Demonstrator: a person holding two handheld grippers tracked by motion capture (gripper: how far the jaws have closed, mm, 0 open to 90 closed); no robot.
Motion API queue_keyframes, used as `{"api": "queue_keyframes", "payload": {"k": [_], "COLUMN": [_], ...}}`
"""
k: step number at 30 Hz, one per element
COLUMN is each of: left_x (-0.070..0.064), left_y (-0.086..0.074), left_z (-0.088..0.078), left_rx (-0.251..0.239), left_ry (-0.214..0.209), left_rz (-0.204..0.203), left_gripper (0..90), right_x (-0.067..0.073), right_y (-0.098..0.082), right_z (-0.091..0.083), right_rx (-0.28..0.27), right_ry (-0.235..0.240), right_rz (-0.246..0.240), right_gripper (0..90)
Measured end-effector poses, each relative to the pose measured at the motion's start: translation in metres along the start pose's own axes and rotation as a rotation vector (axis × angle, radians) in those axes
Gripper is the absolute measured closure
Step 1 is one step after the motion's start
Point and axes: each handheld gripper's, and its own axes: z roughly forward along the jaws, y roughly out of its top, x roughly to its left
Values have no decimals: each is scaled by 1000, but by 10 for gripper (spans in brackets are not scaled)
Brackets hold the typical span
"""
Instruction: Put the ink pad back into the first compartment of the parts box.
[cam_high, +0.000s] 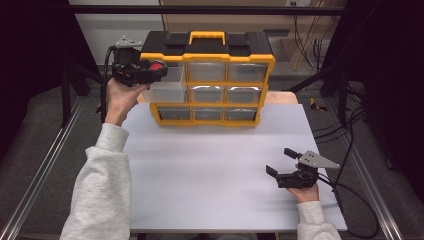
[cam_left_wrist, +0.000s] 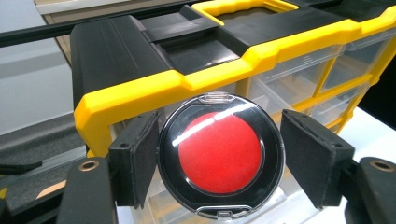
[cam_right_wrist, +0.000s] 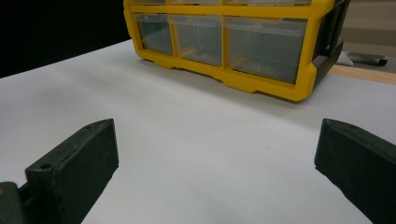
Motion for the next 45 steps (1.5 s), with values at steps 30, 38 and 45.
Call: {"api": "queue_keyframes", "payload": {"k": [30,38,45], "left_x": [0,2,-1], "left_y": [-9,-11,-12], "left_z": [8,1,-17], "left_rx": [55,7,-64], "left_ry": [23,8,-20], "left_rz": [38,26,25], "left_gripper": [289,268,224], "right_x": [0,0,0], "right_y": [0,0,0], "right_z": [0,0,0], "right_rx": [0,1,1], "right_ry": [-1,1,-2], "right_rz": [-3,2,3], "right_gripper": [2,2,2]}}
